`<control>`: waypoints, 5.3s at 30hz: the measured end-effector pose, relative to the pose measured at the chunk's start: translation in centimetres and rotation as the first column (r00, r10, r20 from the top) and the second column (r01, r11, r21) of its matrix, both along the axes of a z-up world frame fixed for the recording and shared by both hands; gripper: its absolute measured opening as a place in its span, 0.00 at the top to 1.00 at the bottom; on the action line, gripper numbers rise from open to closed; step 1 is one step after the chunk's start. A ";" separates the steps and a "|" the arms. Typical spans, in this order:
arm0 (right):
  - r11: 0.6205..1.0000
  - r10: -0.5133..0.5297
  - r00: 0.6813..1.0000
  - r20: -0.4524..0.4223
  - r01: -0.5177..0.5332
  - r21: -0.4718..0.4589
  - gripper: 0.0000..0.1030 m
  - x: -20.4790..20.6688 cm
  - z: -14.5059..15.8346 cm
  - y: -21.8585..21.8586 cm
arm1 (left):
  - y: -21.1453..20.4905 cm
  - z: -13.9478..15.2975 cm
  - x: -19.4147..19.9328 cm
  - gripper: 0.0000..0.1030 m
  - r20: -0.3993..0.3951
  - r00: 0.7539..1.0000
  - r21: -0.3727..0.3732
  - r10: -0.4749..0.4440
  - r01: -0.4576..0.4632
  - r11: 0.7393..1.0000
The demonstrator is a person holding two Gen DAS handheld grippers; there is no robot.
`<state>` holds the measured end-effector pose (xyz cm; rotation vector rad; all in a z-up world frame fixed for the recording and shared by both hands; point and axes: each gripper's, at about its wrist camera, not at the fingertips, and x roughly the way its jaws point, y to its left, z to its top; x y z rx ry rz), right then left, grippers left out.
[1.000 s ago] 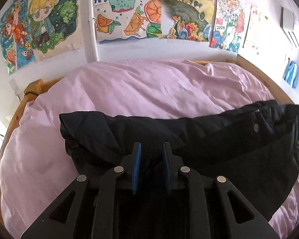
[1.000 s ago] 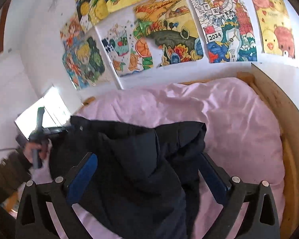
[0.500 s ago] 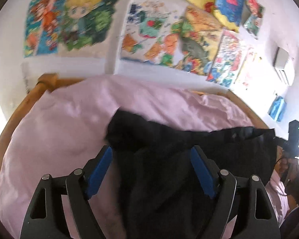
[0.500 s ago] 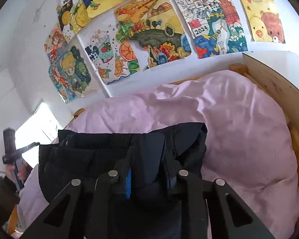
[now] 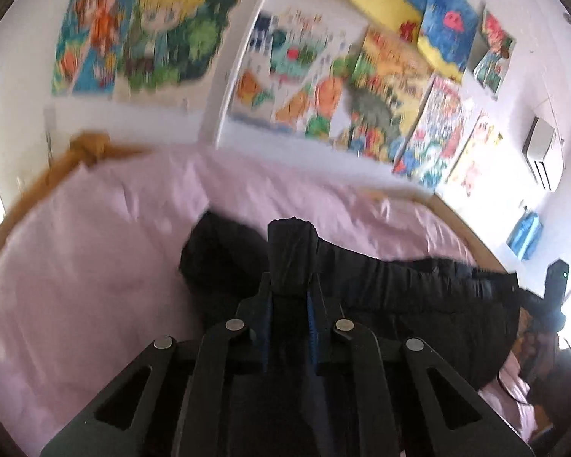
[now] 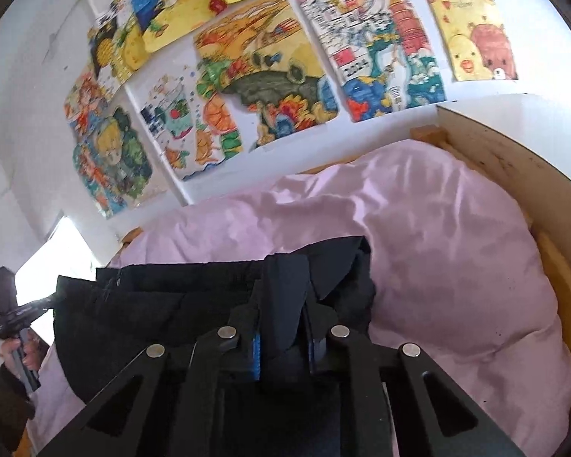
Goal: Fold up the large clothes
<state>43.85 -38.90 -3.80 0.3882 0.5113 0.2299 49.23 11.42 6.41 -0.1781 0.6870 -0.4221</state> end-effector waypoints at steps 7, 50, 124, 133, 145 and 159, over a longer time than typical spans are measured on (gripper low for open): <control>0.997 -0.062 0.997 -0.042 0.060 -0.048 0.85 2.0 -1.0 0.5 | -1.4 -4.2 3.6 0.88 -0.156 0.984 0.094 0.091 -0.077 0.993; 0.891 -0.019 0.999 0.034 0.033 -0.452 0.06 6.2 -6.0 12.9 | -11.7 -12.2 3.9 0.09 0.045 0.999 0.348 0.020 -0.035 0.937; 0.915 0.102 0.993 -0.051 -0.114 -0.387 0.00 8.9 -6.9 12.2 | -9.0 -12.6 3.0 0.01 0.066 0.997 0.269 0.045 -0.061 0.961; 0.949 0.085 0.995 -0.042 -0.094 -0.300 0.00 6.1 -2.7 12.1 | -8.4 -8.2 0.8 0.01 0.006 0.992 0.206 0.126 -0.125 0.970; 0.965 0.056 0.998 0.034 -0.045 -0.259 0.00 0.6 2.0 12.2 | -10.5 -2.8 -4.7 0.01 0.054 0.993 0.212 0.105 -0.114 0.971; 0.971 0.036 0.990 0.138 -0.002 -0.238 0.00 -10.8 7.7 12.4 | -10.9 4.8 -14.1 0.01 0.136 0.972 0.127 0.192 -0.209 0.970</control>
